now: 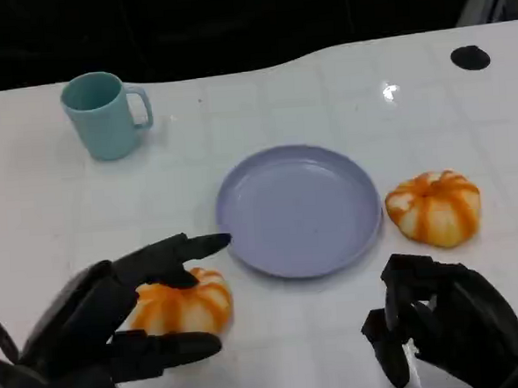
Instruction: Grasp the bread from the table and place it into the plate.
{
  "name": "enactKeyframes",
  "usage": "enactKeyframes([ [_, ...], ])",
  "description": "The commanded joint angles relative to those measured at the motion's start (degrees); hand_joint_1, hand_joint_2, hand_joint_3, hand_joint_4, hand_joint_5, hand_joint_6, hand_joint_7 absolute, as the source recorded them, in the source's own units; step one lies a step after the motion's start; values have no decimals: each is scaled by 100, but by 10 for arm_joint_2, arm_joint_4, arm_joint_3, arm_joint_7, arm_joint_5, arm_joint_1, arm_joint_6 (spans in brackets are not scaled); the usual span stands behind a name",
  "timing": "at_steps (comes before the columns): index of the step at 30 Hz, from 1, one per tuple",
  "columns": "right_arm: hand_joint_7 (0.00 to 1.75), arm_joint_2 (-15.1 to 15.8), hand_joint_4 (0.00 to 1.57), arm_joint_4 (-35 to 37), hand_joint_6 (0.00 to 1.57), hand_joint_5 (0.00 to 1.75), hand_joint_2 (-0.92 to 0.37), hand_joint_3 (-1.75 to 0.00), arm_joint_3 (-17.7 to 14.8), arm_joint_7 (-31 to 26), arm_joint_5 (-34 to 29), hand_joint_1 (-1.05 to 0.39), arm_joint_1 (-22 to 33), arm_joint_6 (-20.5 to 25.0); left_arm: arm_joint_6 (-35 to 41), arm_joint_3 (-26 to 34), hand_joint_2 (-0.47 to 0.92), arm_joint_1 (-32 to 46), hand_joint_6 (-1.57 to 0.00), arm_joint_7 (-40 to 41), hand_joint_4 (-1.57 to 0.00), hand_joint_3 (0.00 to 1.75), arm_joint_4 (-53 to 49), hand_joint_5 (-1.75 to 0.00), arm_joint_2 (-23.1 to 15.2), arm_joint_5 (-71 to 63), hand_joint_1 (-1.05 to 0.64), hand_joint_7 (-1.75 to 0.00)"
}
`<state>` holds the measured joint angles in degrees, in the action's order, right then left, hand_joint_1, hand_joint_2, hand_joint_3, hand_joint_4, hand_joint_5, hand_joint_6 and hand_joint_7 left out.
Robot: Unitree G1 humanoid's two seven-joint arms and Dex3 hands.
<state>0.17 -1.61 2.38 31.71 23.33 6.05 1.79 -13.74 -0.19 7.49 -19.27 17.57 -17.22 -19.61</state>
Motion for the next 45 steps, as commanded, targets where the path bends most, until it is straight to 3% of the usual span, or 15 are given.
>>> enactKeyframes([
  [1,151,6,118,-12,102,166,-70,-53,-3,-6,2,-95,7,6,14,-7,92,8,-37,27,-40,8,46,-44,-33,-103,-72,-1],
  [10,151,6,118,-13,102,166,-70,-55,0,-8,0,-95,6,4,27,-37,92,4,-37,66,-46,8,68,-37,-54,-270,-76,-1],
  [20,150,5,119,-12,103,165,-67,-58,1,-7,4,-95,6,7,88,-97,92,-26,-38,48,-48,4,36,-33,-48,-373,-78,0],
  [33,150,6,120,-14,104,165,-67,-57,2,-13,-1,-96,4,10,154,-175,92,-113,-33,63,-45,4,-112,-27,-40,-416,-81,0],
  [45,150,6,119,-12,104,165,-68,-55,0,-9,3,-96,5,9,151,-221,89,-161,-33,122,-49,0,-256,-22,-43,-391,-73,-1],
])
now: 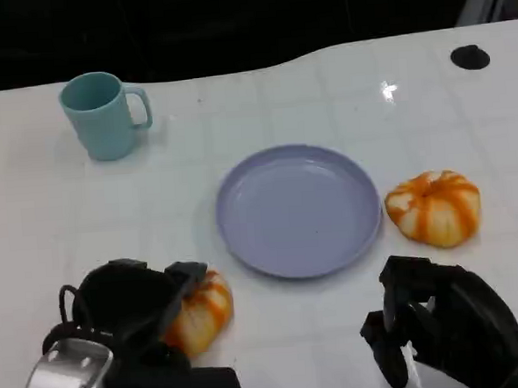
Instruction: Grasp the bread from the table and place it into the plate.
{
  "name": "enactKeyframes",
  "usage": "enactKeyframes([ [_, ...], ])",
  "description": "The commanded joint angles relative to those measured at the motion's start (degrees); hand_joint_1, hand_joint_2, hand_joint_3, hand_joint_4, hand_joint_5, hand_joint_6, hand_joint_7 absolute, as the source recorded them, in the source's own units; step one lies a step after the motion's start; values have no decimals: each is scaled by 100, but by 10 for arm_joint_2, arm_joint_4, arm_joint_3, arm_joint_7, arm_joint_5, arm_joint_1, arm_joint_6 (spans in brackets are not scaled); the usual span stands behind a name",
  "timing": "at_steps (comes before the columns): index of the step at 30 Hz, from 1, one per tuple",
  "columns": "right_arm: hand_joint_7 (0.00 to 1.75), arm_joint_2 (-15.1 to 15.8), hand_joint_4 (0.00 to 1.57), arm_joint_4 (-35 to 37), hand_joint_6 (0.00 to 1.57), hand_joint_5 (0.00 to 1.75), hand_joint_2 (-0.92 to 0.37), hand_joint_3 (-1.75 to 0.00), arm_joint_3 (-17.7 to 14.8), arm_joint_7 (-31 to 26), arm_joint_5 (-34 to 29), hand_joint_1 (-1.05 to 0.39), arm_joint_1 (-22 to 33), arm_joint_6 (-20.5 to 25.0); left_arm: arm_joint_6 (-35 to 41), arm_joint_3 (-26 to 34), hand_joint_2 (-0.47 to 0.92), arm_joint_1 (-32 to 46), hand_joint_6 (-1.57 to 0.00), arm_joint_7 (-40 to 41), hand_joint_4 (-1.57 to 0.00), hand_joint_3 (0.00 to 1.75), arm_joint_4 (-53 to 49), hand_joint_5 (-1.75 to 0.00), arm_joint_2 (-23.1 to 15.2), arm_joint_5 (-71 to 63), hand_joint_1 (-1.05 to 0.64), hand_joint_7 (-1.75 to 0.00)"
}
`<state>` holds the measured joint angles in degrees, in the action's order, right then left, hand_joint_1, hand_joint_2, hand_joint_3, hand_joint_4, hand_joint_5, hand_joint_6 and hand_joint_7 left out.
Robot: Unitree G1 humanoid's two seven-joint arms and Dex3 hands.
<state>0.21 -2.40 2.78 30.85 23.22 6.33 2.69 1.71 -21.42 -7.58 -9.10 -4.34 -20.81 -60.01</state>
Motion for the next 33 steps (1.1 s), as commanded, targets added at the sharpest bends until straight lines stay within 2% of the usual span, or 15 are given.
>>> enactKeyframes([
  [1,150,6,119,-4,103,165,-68,-55,-4,1,4,-96,2,0,-4,-11,88,-12,-33,20,-49,0,-43,-22,-8,18,-69,-1],
  [4,150,6,118,-4,103,165,-69,-55,-4,2,4,-96,2,-2,-9,-17,88,-17,-34,26,-49,0,-60,-20,-13,29,-63,-1],
  [5,151,6,118,-5,103,165,-69,-55,-3,1,3,-96,3,-2,-16,-19,89,-19,-40,38,-57,0,-70,-29,-14,33,-54,-2],
  [7,151,6,119,-8,103,166,-69,-55,-2,-1,1,-96,4,-1,-38,-22,91,-23,-53,82,-53,1,-94,-79,-17,36,-43,-2],
  [8,151,6,119,-9,103,166,-69,-55,-2,-2,1,-96,4,0,-53,-23,91,-25,-68,111,-55,5,-107,-117,-19,37,-37,-5],
  [9,151,7,119,-9,103,166,-69,-55,-1,-2,-1,-96,5,-1,-71,-23,92,-27,-77,142,-58,9,-121,-137,-20,41,-33,-6],
  [11,152,7,119,-10,103,166,-69,-55,-1,-2,0,-96,5,-1,-93,-24,92,-31,-97,181,-67,29,-139,-160,-25,45,-29,-13],
  [12,152,6,119,-8,102,166,-69,-55,-2,0,1,-96,4,-2,-99,-26,92,-34,-103,194,-70,36,-145,-165,-28,44,-29,-16],
  [14,151,6,118,-6,102,166,-69,-55,-3,2,2,-96,4,-5,-100,-32,92,-38,-115,208,-78,45,-151,-170,-31,36,-30,-25],
  [15,151,6,118,-7,102,166,-69,-55,-3,1,2,-96,4,-4,-97,-36,92,-40,-112,214,-78,42,-153,-172,-32,31,-31,-39],
  [18,151,6,118,-7,102,166,-69,-55,-4,3,4,-96,5,-4,-98,-44,91,-43,-87,238,-83,38,-162,-174,-33,28,-30,-111],
  [20,151,6,118,-8,102,166,-69,-55,-4,1,5,-96,5,-2,-98,-46,90,-44,-78,247,-85,43,-165,-175,-34,27,-30,-138],
  [25,151,7,118,-10,102,165,-69,-55,-5,-1,4,-96,6,0,-100,-52,88,-49,-72,273,-85,47,-176,-175,-35,26,-31,-145],
  [29,152,7,118,-7,102,165,-69,-55,-6,2,4,-96,4,-3,-108,-49,74,-51,-64,295,-85,68,-187,-175,-31,40,-30,-163],
  [33,152,8,119,-6,102,165,-69,-55,-6,3,3,-96,4,-4,-113,-43,65,-53,-64,317,-84,81,-191,-175,-29,51,-30,-163],
])
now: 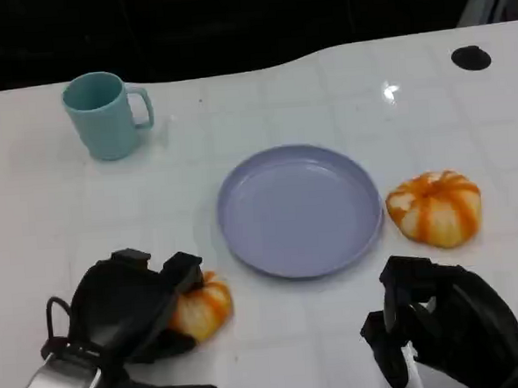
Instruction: Grasp the bread from the table and place it into the plate.
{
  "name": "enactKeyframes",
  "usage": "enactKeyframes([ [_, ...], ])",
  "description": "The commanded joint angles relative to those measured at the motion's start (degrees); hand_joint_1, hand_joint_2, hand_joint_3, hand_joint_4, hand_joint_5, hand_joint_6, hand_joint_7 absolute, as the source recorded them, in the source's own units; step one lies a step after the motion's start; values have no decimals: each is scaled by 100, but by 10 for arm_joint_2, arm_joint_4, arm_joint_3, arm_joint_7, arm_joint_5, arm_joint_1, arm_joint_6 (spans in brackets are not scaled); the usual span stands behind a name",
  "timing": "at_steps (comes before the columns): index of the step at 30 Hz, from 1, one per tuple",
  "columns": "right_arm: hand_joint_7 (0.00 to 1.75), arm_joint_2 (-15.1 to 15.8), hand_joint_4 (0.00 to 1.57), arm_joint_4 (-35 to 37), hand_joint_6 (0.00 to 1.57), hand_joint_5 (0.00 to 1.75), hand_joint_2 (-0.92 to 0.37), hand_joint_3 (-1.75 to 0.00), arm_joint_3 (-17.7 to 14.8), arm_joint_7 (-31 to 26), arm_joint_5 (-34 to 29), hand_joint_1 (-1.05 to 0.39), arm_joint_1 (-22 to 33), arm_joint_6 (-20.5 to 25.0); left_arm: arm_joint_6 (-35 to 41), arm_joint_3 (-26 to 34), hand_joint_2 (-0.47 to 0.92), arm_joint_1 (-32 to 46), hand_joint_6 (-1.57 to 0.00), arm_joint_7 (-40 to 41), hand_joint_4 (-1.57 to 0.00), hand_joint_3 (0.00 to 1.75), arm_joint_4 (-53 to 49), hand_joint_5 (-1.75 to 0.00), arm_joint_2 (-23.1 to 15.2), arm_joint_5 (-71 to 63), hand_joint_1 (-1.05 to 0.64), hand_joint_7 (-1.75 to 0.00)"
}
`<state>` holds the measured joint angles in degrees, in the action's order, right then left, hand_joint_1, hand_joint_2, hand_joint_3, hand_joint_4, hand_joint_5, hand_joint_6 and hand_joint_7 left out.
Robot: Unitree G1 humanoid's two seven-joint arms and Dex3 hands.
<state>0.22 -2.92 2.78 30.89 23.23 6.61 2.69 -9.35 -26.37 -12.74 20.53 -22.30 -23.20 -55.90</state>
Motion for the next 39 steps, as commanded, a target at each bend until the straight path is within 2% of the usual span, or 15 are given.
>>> enactKeyframes([
  [1,153,8,119,-1,102,165,-69,-55,-6,2,3,-96,1,-4,-5,9,61,-1,-63,33,-85,85,-13,-175,-4,14,-29,-165],
  [4,153,7,119,-2,102,165,-69,-55,-6,1,3,-96,2,-3,-6,18,52,1,-59,58,-85,96,-10,-175,-1,23,-27,-174],
  [7,153,7,119,-3,102,166,-69,-56,-6,-1,3,-96,2,-1,-5,29,48,3,-59,59,-85,99,5,-175,-3,34,-25,-175],
  [17,152,6,119,1,102,166,-68,-57,-5,1,2,-96,0,-4,25,79,48,19,-61,9,-88,101,104,-175,-19,66,-23,-175],
  [23,152,6,119,-1,102,166,-69,-56,-3,0,1,-96,1,-3,70,109,43,31,-65,-35,-92,109,170,-175,-26,60,-24,-173],
  [26,152,6,118,0,102,166,-69,-57,-3,0,0,-96,1,-4,75,117,42,30,-65,-43,-92,103,197,-175,-31,54,-23,-170],
  [27,152,5,118,1,102,166,-68,-57,-3,-1,0,-96,0,-4,73,118,44,23,-68,-45,-92,99,203,-175,-32,52,-24,-162],
  [28,152,5,118,1,102,166,-68,-56,-3,-1,0,-96,0,-5,69,119,47,17,-81,-46,-93,92,207,-175,-32,53,-25,-125],
  [29,152,5,119,1,103,166,-68,-57,-3,-1,-1,-96,0,-5,61,119,48,9,-87,-45,-93,91,209,-175,-31,56,-25,-113],
  [31,151,4,119,1,102,166,-68,-57,-3,-1,1,-96,0,-4,39,118,37,-9,-75,-34,-94,109,202,-175,-28,64,-23,-154],
  [33,151,4,119,1,102,165,-68,-57,-3,-2,0,-96,0,-5,25,117,32,-28,-71,-40,-96,122,195,-175,-23,72,-24,-168],
  [37,151,3,119,-1,103,165,-68,-57,-2,-4,0,-96,2,-3,1,108,33,-66,-75,-68,-97,118,175,-175,-12,99,-26,-161],
  [39,151,3,119,-1,103,165,-68,-57,-2,-4,2,-96,2,-1,-11,103,33,-85,-75,-90,-96,117,160,-175,-3,121,-25,-164],
])
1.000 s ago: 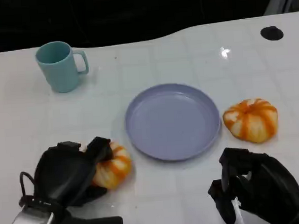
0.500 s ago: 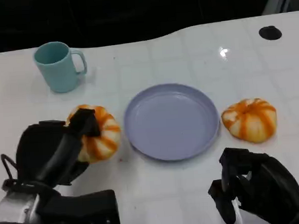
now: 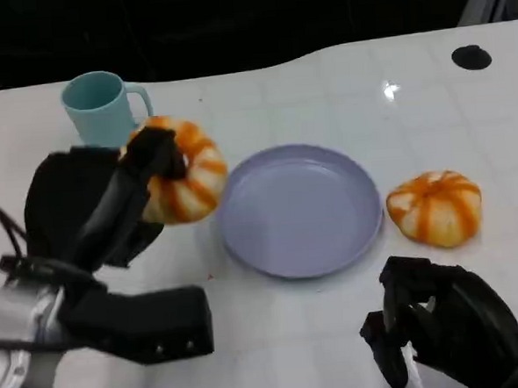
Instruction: Grasp the bread from the table and place it into the plate.
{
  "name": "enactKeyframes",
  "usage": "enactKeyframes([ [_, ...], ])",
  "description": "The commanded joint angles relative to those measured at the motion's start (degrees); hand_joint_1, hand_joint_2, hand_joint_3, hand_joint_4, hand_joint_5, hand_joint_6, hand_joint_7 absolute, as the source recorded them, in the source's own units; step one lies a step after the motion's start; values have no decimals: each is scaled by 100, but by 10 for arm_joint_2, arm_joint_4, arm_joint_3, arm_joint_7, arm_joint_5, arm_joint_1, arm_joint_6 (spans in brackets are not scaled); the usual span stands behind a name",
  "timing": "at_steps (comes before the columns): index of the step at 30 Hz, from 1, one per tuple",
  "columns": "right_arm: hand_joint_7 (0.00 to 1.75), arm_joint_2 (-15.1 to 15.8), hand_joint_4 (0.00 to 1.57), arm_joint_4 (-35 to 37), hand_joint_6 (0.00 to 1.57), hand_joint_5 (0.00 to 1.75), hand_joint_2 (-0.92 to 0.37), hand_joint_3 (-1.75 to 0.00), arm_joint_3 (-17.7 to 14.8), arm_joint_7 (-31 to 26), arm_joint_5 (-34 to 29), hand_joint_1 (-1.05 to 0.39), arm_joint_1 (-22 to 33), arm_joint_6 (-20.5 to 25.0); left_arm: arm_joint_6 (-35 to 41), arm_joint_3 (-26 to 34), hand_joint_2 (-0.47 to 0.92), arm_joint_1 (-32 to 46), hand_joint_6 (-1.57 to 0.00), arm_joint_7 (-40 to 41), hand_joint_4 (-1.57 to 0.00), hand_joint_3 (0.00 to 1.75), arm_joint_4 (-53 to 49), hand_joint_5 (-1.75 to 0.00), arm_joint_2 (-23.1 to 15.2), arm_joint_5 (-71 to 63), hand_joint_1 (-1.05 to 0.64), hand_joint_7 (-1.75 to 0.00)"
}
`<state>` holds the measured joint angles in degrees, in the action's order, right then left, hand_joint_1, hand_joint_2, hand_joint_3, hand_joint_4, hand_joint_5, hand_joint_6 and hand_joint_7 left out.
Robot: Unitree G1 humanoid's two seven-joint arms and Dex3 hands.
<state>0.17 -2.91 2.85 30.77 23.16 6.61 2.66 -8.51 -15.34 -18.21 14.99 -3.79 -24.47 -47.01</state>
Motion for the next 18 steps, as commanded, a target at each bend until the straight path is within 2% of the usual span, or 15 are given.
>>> enactKeyframes([
  [1,151,4,119,-1,103,166,-68,-57,-3,-2,3,-95,2,-1,-25,-9,34,-41,-74,-50,-97,119,-34,-175,16,48,-24,-168],
  [6,152,4,118,5,102,166,-68,-57,-5,2,4,-95,2,-6,-45,-22,32,-87,-80,-105,-96,123,-81,-175,40,87,-23,-160],
  [8,152,5,118,9,102,166,-68,-57,-6,4,3,-95,1,-10,-63,-30,31,-111,-74,-123,-95,126,-118,-175,52,107,-21,-171],
  [11,150,7,119,12,103,165,-69,-56,-7,7,3,-95,0,-13,-87,-40,33,-147,-72,-149,-93,125,-179,-175,71,133,-21,-174],
  [12,150,7,119,13,103,165,-69,-55,-7,8,4,-95,0,-13,-91,-42,34,-156,-74,-156,-91,122,-196,-175,77,139,-22,-168],
  [14,150,7,119,15,103,166,-69,-55,-8,11,4,-95,1,-16,-87,-50,39,-178,-87,-169,-89,110,-224,-174,88,138,-26,-128],
  [15,150,7,119,16,103,167,-69,-55,-9,12,4,-95,1,-17,-89,-54,41,-188,-91,-168,-89,103,-238,-174,94,135,-26,-125],
  [16,150,7,118,14,103,167,-69,-55,-8,11,4,-95,2,-17,-92,-59,42,-198,-85,-164,-90,99,-255,-174,101,132,-26,-142],
  [17,151,7,118,12,103,168,-69,-55,-8,10,4,-95,3,-15,-97,-63,42,-207,-79,-158,-91,107,-270,-175,107,129,-26,-161],
  [18,152,7,118,11,103,169,-69,-55,-8,10,5,-95,3,-14,-103,-68,42,-216,-77,-152,-91,111,-285,-175,113,126,-26,-168],
])
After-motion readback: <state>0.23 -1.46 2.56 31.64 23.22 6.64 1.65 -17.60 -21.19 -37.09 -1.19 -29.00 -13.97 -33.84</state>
